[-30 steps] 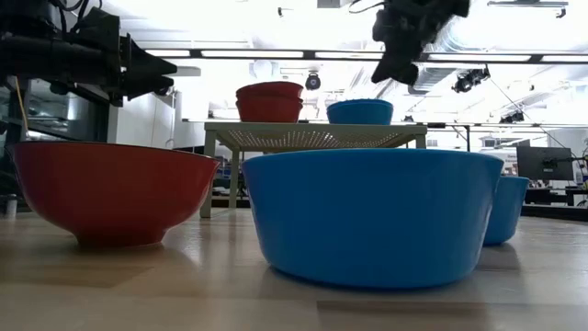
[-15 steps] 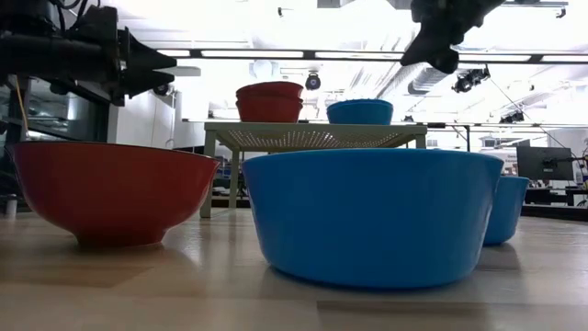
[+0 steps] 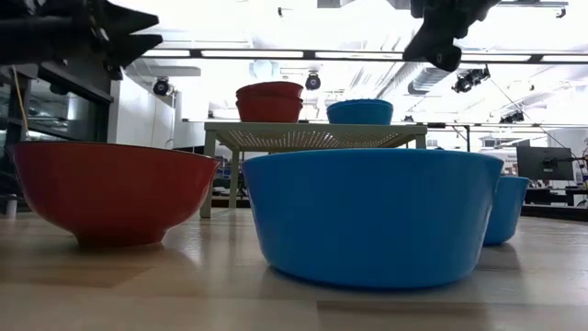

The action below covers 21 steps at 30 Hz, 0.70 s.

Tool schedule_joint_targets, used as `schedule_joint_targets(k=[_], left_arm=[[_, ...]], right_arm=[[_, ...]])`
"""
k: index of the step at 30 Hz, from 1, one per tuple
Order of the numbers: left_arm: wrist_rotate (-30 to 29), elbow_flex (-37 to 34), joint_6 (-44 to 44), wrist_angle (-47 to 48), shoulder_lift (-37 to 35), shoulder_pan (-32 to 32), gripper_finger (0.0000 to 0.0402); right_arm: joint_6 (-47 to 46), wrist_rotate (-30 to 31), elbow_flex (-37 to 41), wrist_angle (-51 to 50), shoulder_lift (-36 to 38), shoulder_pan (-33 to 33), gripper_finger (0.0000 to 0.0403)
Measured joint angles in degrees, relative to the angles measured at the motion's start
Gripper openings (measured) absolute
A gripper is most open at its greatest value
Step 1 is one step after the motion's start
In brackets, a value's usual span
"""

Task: Pick & Place Mini bowls
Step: Stack the blue bowl on the blue bowl on the shelf

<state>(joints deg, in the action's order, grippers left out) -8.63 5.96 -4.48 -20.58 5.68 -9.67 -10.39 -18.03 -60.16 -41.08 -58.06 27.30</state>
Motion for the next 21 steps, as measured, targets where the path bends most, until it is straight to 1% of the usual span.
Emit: schedule_joint_targets(k=[3, 5, 10, 15, 21], left_arm=[[-1.8, 0.0, 0.2, 6.3, -5.5, 1.3, 0.0213], [-2.6, 0.1, 0.2, 6.6, -5.3, 2.1, 0.0213], [-2.2, 0.0, -1.3, 8.7, -5.3, 4.2, 0.0213], [-1.5, 0.0, -0.3, 8.9, -5.3, 6.7, 0.0213], [-0.6, 0.0, 0.7, 13.1, -5.3, 7.6, 0.0213]], right_arm=[[-2.2, 1.5, 0.0, 0.0, 0.0, -1.9, 0.0], [-4.4, 1.6, 0.0, 0.0, 0.0, -3.1, 0.0], [-10.7, 3.2, 0.0, -0.7, 0.0, -7.6, 0.0], [-17.7, 7.6, 0.0, -3.6, 0.0, -12.5, 0.0], [-27.3, 11.8, 0.0, -9.1, -0.1, -19.7, 0.0]])
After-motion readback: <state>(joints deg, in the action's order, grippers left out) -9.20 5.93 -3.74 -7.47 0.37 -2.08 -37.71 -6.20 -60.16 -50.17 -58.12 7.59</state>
